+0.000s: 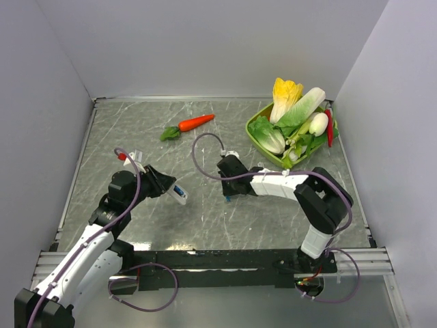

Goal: Load the batteries into the remote control
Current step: Move the battery to the center of the board.

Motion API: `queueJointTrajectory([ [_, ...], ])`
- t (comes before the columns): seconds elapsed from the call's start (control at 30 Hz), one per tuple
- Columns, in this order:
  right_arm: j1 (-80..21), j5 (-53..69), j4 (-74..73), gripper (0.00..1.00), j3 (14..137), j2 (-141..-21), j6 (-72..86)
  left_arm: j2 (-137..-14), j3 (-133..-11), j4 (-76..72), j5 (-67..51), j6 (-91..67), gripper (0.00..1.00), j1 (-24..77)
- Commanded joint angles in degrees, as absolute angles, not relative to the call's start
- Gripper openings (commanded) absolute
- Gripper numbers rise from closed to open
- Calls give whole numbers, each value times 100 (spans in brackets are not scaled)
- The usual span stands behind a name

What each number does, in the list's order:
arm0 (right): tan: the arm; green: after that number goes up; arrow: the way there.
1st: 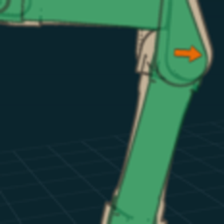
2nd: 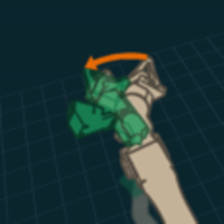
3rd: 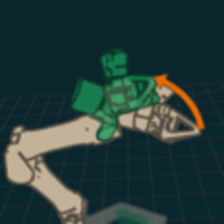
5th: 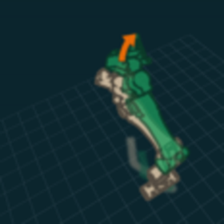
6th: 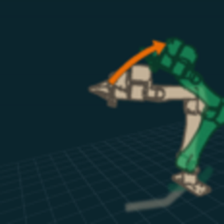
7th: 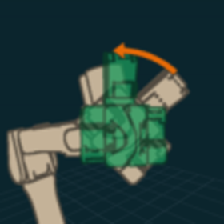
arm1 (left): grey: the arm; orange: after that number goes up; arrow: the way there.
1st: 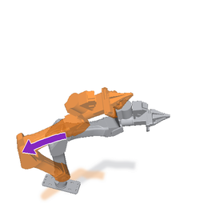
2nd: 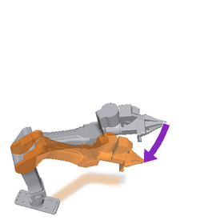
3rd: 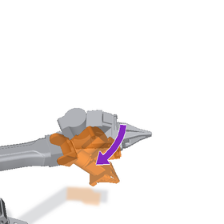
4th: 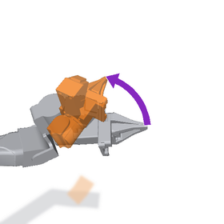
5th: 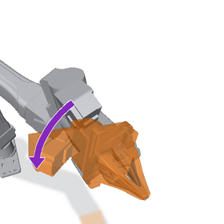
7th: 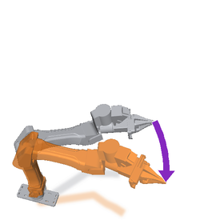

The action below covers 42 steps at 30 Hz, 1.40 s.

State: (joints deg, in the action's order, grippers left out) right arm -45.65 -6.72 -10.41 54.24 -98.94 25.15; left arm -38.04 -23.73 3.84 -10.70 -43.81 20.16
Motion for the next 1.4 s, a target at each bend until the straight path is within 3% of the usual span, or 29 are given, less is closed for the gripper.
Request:
queueJointTrajectory([
  [0.0,-4412,-1204,-1994,11,5071,-9765,3821,-3797,-2443,44,-1037,-4570,1,1986],
  [0.23,-4403,-1415,-2162,20,5045,-9721,4236,-3718,-2505,176,-967,-4553,1,1986],
  [0.33,-4412,-1267,-2083,37,5080,-9598,3973,-3691,-2522,202,-949,-4562,1,1986],
  [0.5,-4421,-1037,-2320,52,5291,-9352,3551,-3700,-2663,220,-905,-4535,1,1986],
  [0.63,-4421,-923,-2470,74,5387,-8931,3130,-3630,-2768,272,-870,-4500,1,1986],
  [0.73,-4421,-765,-2610,83,5475,-8509,2437,-3542,-2821,404,-809,-4404,1,1986],
  [0.97,-4342,-502,-3102,86,5739,-7867,58,-3358,-2962,650,-782,-4210,1,1986],
  [1.37,-4113,1414,-2891,84,5431,-8112,-4277,-3085,-3217,1098,-896,-3894,1,1986],
])
